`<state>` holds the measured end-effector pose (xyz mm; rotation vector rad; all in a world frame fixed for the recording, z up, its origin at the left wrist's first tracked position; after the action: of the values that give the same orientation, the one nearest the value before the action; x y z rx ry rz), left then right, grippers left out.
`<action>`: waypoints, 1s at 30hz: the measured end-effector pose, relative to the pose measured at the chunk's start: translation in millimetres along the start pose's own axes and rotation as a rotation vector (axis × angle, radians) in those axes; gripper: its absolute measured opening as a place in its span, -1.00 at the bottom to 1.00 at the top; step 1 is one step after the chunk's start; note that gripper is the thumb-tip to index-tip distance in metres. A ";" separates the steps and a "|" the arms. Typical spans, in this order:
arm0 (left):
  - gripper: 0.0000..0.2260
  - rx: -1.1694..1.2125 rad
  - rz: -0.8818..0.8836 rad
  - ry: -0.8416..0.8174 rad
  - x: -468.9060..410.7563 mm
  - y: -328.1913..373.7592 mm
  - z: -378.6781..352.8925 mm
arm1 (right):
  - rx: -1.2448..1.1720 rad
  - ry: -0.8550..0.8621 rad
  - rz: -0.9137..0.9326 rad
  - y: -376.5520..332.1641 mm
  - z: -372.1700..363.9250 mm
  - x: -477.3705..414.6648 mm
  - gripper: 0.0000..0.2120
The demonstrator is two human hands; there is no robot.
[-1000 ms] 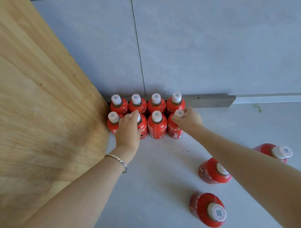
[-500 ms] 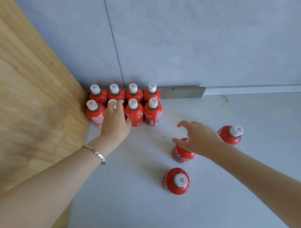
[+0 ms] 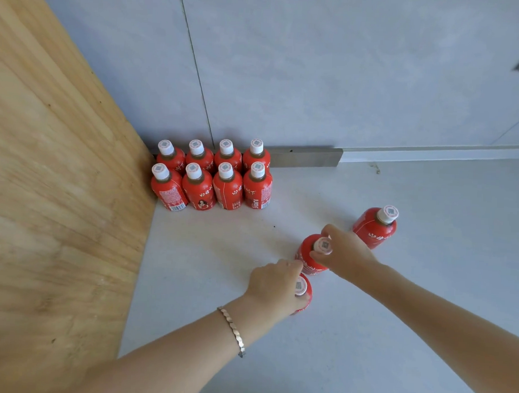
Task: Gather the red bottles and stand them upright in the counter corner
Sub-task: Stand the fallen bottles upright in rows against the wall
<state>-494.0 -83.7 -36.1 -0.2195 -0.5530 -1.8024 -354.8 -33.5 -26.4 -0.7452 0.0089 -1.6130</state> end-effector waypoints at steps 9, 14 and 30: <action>-0.78 0.618 0.330 0.376 19.7 -99.4 16.7 | -0.153 0.036 0.051 -14.5 -12.1 9.6 -0.72; -0.84 0.745 0.517 0.632 10.2 -161.3 38.2 | -0.225 0.000 0.124 -66.2 -29.0 -7.4 -0.72; -0.49 0.665 0.548 0.585 -35.6 -229.8 29.6 | -0.249 -0.002 0.127 -171.2 -94.5 -90.3 -0.36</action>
<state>-703.9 8.9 -84.2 0.5507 -0.5642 -1.0028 -550.9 43.6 -70.6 -0.9189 0.2555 -1.5055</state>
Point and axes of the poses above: each hand's wrist, its own x-axis away from the middle knuckle, its own z-axis out of the back of the hand, y = z × x, the point moved 1 cm from there along -x, towards the middle knuckle, and after that the axes turned 4 degrees about -x, right-handed, at the moved point
